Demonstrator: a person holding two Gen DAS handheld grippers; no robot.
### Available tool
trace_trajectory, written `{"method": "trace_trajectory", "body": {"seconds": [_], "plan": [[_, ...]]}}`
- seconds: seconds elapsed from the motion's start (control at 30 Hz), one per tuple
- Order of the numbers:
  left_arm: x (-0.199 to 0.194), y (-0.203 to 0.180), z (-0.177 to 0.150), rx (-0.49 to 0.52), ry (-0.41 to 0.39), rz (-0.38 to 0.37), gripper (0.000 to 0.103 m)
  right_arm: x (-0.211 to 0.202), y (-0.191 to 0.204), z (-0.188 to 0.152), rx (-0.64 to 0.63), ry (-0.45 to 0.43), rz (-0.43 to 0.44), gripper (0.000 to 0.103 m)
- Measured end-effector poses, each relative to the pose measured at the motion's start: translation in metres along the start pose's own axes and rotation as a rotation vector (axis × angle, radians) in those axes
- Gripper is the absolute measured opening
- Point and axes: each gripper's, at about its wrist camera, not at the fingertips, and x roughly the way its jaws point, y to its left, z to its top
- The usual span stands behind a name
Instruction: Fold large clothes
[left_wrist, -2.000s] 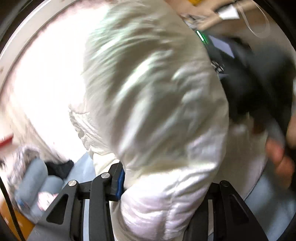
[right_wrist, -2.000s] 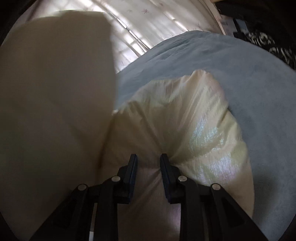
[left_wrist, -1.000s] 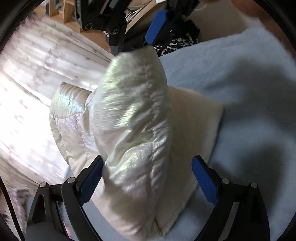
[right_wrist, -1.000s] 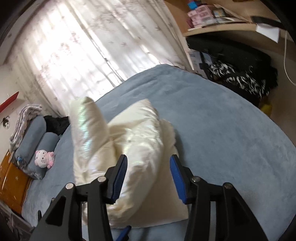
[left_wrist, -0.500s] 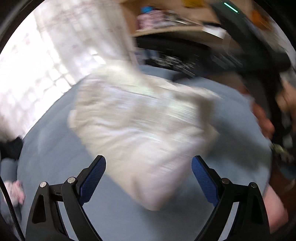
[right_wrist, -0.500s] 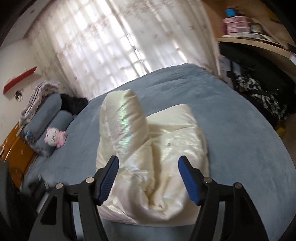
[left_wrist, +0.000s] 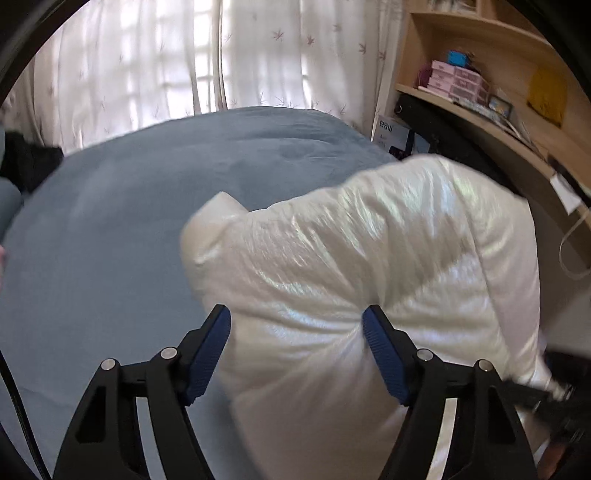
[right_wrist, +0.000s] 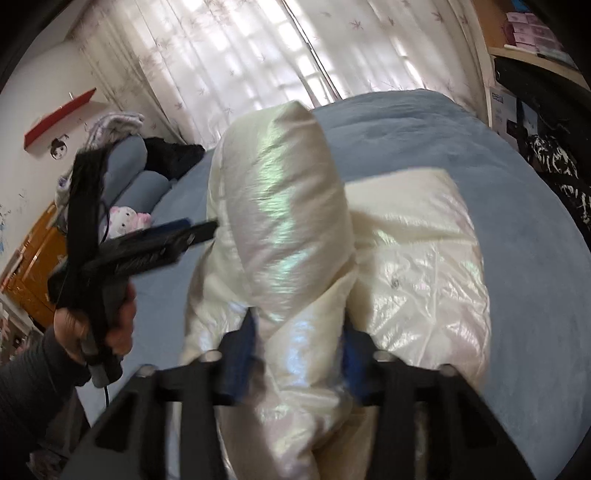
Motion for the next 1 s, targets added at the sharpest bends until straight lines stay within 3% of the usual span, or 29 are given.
{"method": "trace_trajectory", "body": {"seconds": [0.13, 0.23, 0.4, 0.57, 0.7, 1.0], "plan": [[0.028, -0.032, 0.002, 0.003, -0.022, -0.047, 0.073, -0.007, -0.032, -0.025, 0.131, -0.06, 0.041, 0.035], [0.042, -0.065, -0.003, 0.078, -0.026, -0.054, 0.073, -0.01, -0.057, -0.05, 0.243, -0.106, 0.071, 0.035], [0.047, -0.12, -0.019, 0.239, -0.016, 0.015, 0.073, -0.008, -0.087, -0.088, 0.374, -0.151, 0.124, 0.035], [0.061, -0.128, -0.026, 0.268, -0.001, 0.05, 0.073, 0.002, -0.09, -0.097, 0.375, -0.165, 0.135, 0.036], [0.06, -0.129, -0.028, 0.272, -0.01, 0.067, 0.073, -0.007, -0.076, -0.079, 0.366, -0.114, 0.075, 0.041], [0.06, -0.127, -0.025, 0.24, -0.01, 0.044, 0.073, -0.012, -0.072, 0.011, 0.315, -0.106, 0.023, 0.058]]}}
